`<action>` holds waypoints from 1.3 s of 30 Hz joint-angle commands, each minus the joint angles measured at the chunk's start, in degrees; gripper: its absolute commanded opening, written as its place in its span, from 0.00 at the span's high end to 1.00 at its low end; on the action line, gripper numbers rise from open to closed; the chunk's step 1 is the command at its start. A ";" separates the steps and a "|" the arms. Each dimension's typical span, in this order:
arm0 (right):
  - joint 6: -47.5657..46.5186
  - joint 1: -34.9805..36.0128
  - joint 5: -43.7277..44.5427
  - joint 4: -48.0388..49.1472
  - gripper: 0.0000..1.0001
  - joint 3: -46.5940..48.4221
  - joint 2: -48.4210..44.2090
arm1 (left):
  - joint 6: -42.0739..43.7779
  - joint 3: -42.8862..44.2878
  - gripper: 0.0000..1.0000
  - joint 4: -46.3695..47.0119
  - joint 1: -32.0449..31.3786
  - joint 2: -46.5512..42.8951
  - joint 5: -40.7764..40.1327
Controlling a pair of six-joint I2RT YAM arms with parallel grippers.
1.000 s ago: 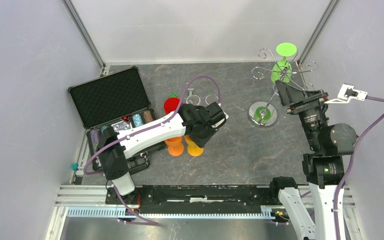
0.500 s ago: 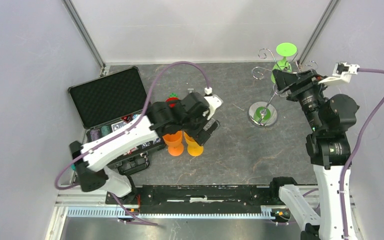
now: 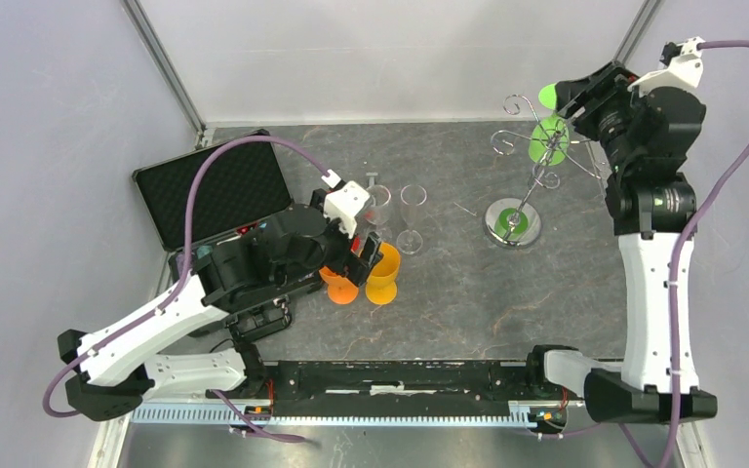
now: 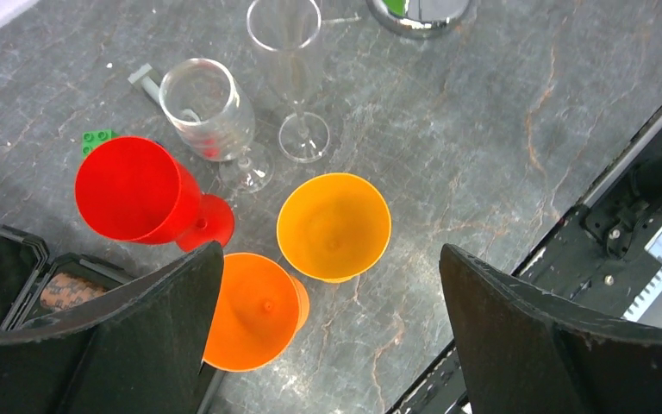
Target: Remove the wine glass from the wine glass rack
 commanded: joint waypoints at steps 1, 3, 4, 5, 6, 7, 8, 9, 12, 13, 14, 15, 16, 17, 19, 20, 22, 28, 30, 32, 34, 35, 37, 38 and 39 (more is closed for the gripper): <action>2.95 -5.48 -1.43 -1.49 0.33 3.38 3.31 | -2.05 -1.69 0.00 8.56 -0.20 -2.54 -2.38; 5.73 -9.37 -6.76 -0.27 0.36 2.93 5.44 | -1.96 -1.76 0.00 8.59 -0.22 -2.58 -2.98; 6.97 -10.78 -9.05 0.49 0.37 2.32 6.27 | -1.95 -1.76 0.00 8.63 -0.22 -2.64 -3.04; 8.36 -12.20 -11.28 1.74 0.38 1.30 7.09 | -2.09 -1.85 0.00 8.69 -0.13 -2.56 -2.99; 9.66 -13.29 -12.94 3.14 0.39 0.40 7.70 | -2.36 -2.06 0.00 8.82 -0.17 -2.56 -2.78; 10.75 -13.88 -15.00 4.34 0.40 -0.74 8.22 | -2.54 -2.26 0.00 9.01 -0.19 -2.58 -2.29; 12.36 -14.61 -18.02 6.23 0.42 -1.98 8.83 | -2.70 -2.52 0.00 9.20 -0.22 -2.50 -1.96; 13.93 -15.11 -20.35 7.87 0.45 -3.05 9.58 | -2.90 -2.77 0.00 9.39 -0.18 -2.37 -1.74; 15.73 -15.26 -21.02 9.64 0.47 -4.82 10.60 | -3.56 -2.57 0.00 9.32 -0.21 -1.40 -0.46; 16.11 -15.39 -20.50 10.23 0.47 -5.56 10.79 | -3.70 -2.40 0.00 9.24 -0.17 -0.99 0.23; 16.70 -15.40 -20.14 10.85 0.46 -6.13 10.96 | -3.85 -2.30 0.00 9.25 -0.16 -0.75 1.31; 17.20 -15.39 -19.64 11.24 0.47 -6.60 11.24 | -4.02 -2.29 0.00 9.31 -0.15 -0.45 2.03; 17.51 -15.41 -19.21 11.43 0.47 -6.81 11.71 | -4.15 -2.29 0.00 9.31 -0.19 -0.13 2.68; 17.71 -15.38 -18.69 11.51 0.47 -6.90 12.05 | -4.26 -2.20 0.00 9.31 -0.13 0.06 3.11; 18.40 -15.35 -17.87 12.02 0.47 -7.31 12.59 | -4.33 -2.20 0.00 9.30 -0.13 0.50 3.31; 19.06 -15.35 -17.74 12.86 0.47 -8.03 12.54 | -4.33 -2.20 0.00 9.29 -0.16 0.60 3.20; 19.71 -15.40 -17.13 13.43 0.47 -8.34 12.73 | -4.18 -2.12 0.00 9.27 -0.21 0.54 2.54; 21.54 -15.39 -15.94 14.30 0.48 -8.93 13.88 | -3.89 -2.09 0.00 9.31 -0.13 -0.02 1.91; 21.71 -15.34 -15.38 14.40 0.49 -8.94 14.37 | -3.88 -2.20 0.00 9.29 -0.17 -0.04 1.85; 21.72 -15.40 -15.27 15.05 0.49 -8.93 14.83 | -3.82 -2.20 0.00 9.28 -0.22 -0.03 1.82; 22.03 -15.36 -15.32 15.29 0.49 -8.63 15.54 | -3.78 -2.12 0.00 9.15 -0.17 -0.17 1.83; 22.15 -15.34 -15.45 15.31 0.49 -8.37 15.95 | -3.72 -2.11 0.00 9.14 -0.18 -0.21 1.75; 22.44 -15.40 -15.42 15.43 0.49 -7.90 16.80 | -3.63 -2.11 0.00 9.14 -0.21 -0.29 1.36; 22.61 -15.35 -15.41 15.77 0.49 -7.80 17.16 | -3.63 -2.11 0.00 9.14 -0.17 -0.32 1.36; 22.68 -15.36 -15.41 16.16 0.49 -7.78 17.51 | -3.59 -2.11 0.00 9.19 -0.16 -0.35 1.34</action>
